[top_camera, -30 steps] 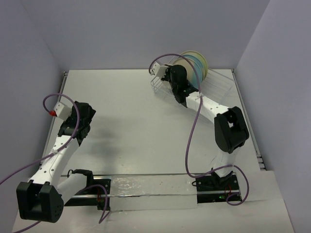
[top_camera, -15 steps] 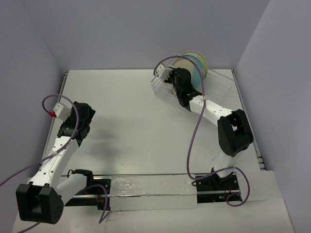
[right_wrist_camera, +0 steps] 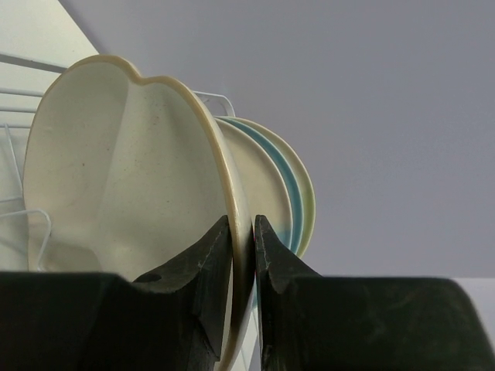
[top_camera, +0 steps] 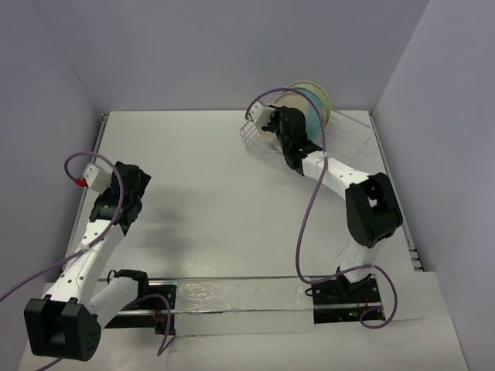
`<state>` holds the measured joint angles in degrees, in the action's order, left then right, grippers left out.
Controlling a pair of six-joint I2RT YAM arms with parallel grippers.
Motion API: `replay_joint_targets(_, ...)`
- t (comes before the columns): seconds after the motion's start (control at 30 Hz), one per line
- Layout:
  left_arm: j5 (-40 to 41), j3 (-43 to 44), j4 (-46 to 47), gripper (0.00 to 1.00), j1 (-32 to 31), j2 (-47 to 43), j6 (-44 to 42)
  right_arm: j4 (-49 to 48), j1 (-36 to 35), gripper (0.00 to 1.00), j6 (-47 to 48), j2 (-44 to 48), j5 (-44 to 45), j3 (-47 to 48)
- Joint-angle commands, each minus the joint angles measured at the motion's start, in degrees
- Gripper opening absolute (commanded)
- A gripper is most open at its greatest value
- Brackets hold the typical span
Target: Load the plates into the dish rack
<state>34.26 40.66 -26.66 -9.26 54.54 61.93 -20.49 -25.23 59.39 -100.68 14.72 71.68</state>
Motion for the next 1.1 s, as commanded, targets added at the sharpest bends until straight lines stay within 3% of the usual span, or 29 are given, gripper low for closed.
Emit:
replay_joint_targets(0.0,1.4,2.4,-0.8,0.99,0.6,-0.8,0.3,8.8,2.3,0.26,-3.8,-2.5,2.1,-0.9)
replay_joint_targets(0.13,1.0,2.2,-0.2,0.99,0.6,-1.0,-0.1,9.1,2.3,0.3,-2.9,-2.0,1.5,-0.4)
replay_joint_targets(0.27,0.7,2.0,-0.2,0.99,0.6,-1.1,-0.1,9.7,2.3,0.1,-1.0,-2.6,-1.9,0.1)
replay_joint_targets(0.5,0.4,1.5,-0.5,0.99,0.6,-2.0,0.2,12.7,2.8,0.06,-2.2,-5.7,-5.6,5.3)
replay_joint_targets(0.77,1.4,1.0,-0.7,0.99,0.6,-3.2,0.5,14.3,6.9,0.03,-7.2,-0.6,-11.0,-3.6)
replay_joint_targets(1.07,1.2,0.5,0.0,0.99,0.6,-2.7,1.3,14.3,8.7,0.01,-6.3,2.3,-17.8,-10.9)
